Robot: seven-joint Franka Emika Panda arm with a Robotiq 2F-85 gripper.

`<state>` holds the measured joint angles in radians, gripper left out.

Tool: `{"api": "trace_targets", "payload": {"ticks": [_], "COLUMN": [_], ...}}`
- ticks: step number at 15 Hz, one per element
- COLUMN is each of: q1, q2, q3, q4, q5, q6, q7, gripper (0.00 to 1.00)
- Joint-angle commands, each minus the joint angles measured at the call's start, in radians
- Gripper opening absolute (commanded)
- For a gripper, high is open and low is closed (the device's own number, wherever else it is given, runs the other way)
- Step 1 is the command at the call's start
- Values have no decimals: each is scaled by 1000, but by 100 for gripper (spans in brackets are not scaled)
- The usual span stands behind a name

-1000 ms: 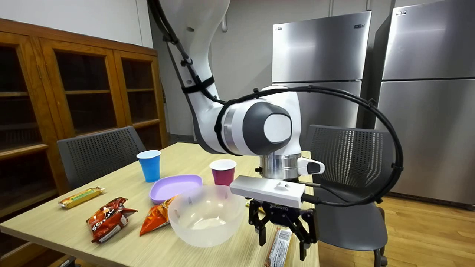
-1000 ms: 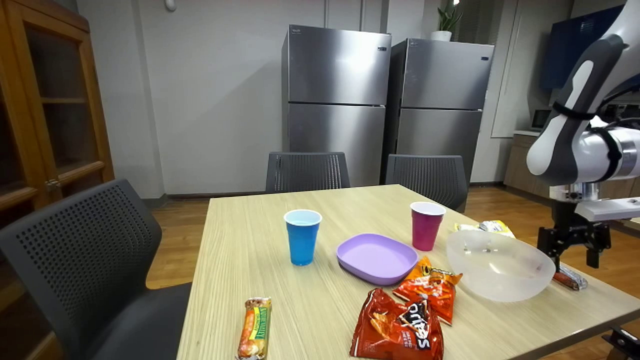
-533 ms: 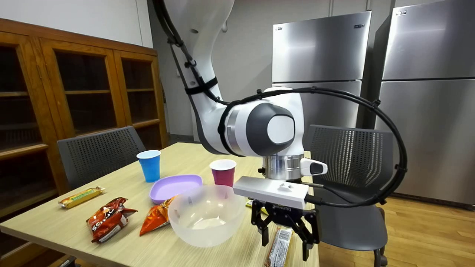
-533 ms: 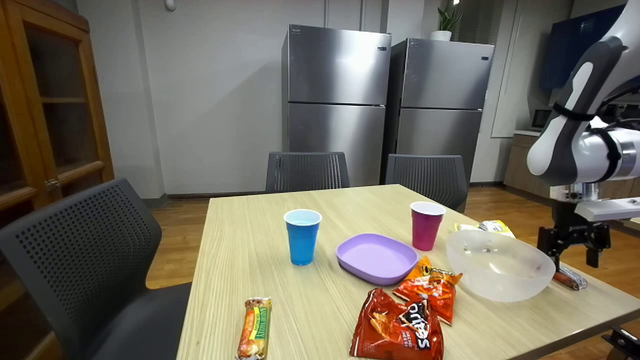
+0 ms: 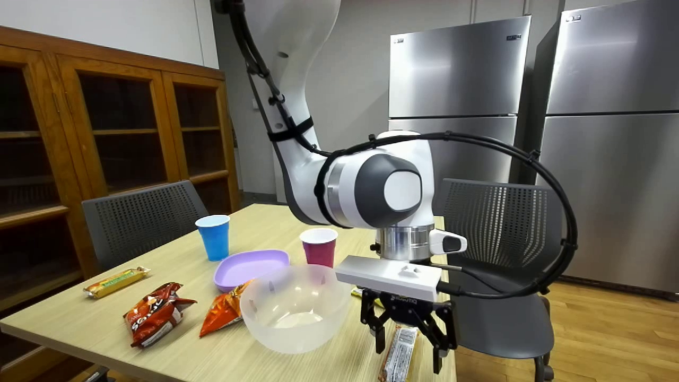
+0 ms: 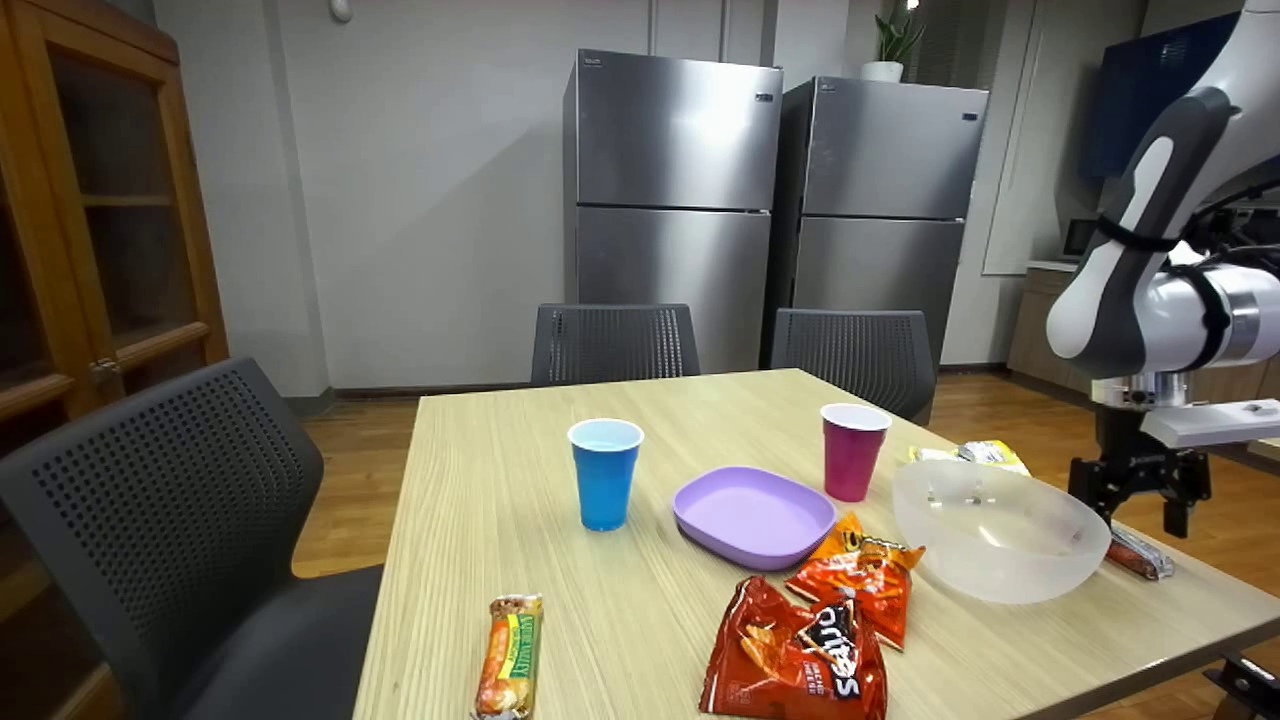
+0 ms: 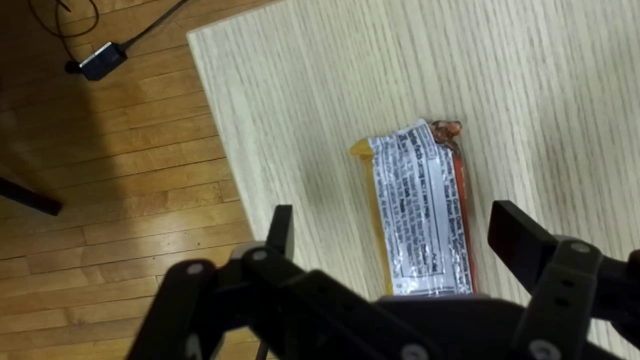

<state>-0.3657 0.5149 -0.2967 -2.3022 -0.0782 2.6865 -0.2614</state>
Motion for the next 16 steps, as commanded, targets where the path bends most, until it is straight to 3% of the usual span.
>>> {"api": "trace_targets", "payload": {"ticks": [1, 8, 11, 16], "q1": [-27, -40, -85, -102], "q2": [12, 15, -40, -122], "q3": [24, 46, 83, 81], "q4": [23, 26, 3, -35], "q5": [-11, 2, 28, 23], "q6": [11, -5, -22, -35], "q7": [-22, -37, -105, -138], "gripper": [74, 18, 16, 16]}}
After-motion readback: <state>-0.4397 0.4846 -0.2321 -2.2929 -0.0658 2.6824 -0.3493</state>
